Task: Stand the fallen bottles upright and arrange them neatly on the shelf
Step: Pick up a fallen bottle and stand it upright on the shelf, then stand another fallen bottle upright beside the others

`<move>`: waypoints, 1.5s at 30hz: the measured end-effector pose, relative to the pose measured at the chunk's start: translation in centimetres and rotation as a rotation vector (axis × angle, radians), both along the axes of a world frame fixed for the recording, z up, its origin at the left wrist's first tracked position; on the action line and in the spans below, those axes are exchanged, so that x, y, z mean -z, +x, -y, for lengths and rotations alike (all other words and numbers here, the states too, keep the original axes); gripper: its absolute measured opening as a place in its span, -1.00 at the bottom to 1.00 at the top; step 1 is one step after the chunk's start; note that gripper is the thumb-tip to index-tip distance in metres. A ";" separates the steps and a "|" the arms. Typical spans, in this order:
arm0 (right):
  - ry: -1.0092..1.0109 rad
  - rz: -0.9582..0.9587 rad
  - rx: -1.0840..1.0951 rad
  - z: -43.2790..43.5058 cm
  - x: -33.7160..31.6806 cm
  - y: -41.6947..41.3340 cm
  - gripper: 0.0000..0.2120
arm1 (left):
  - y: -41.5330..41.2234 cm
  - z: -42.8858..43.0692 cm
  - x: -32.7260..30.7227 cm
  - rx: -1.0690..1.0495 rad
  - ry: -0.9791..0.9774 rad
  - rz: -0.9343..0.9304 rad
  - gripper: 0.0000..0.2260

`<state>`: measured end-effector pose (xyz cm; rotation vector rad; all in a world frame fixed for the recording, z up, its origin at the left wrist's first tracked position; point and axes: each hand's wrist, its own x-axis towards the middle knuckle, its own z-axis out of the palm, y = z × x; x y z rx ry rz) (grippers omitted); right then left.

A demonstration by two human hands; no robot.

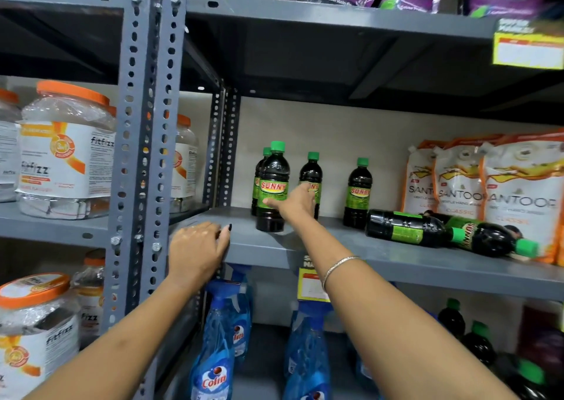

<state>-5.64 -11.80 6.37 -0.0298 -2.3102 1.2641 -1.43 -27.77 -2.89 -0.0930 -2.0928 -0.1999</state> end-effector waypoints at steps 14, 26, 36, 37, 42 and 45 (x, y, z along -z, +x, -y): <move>0.219 0.120 0.437 -18.9 -1.2 0.4 -0.49 | 1.5 -20.5 -2.8 0.239 -0.264 0.096 -0.56; 0.970 0.300 0.406 -23.7 0.4 -2.2 -0.54 | 0.2 -20.7 -1.1 0.191 -0.248 0.182 -0.60; 1.088 0.253 0.387 -23.5 0.3 -2.5 -0.37 | 0.0 -20.8 -0.9 0.203 -0.232 0.139 -0.54; 1.097 0.238 0.389 -23.5 0.4 -2.4 -0.37 | 0.0 -20.8 -0.9 0.206 -0.233 0.129 -0.50; 1.136 0.148 0.403 -23.2 0.9 -1.9 -0.37 | 0.0 -20.8 -0.7 0.204 -0.244 0.121 -0.56; 1.161 0.102 0.413 -22.8 0.6 -1.5 -0.37 | 0.0 -20.8 -0.8 0.201 -0.258 0.119 -0.57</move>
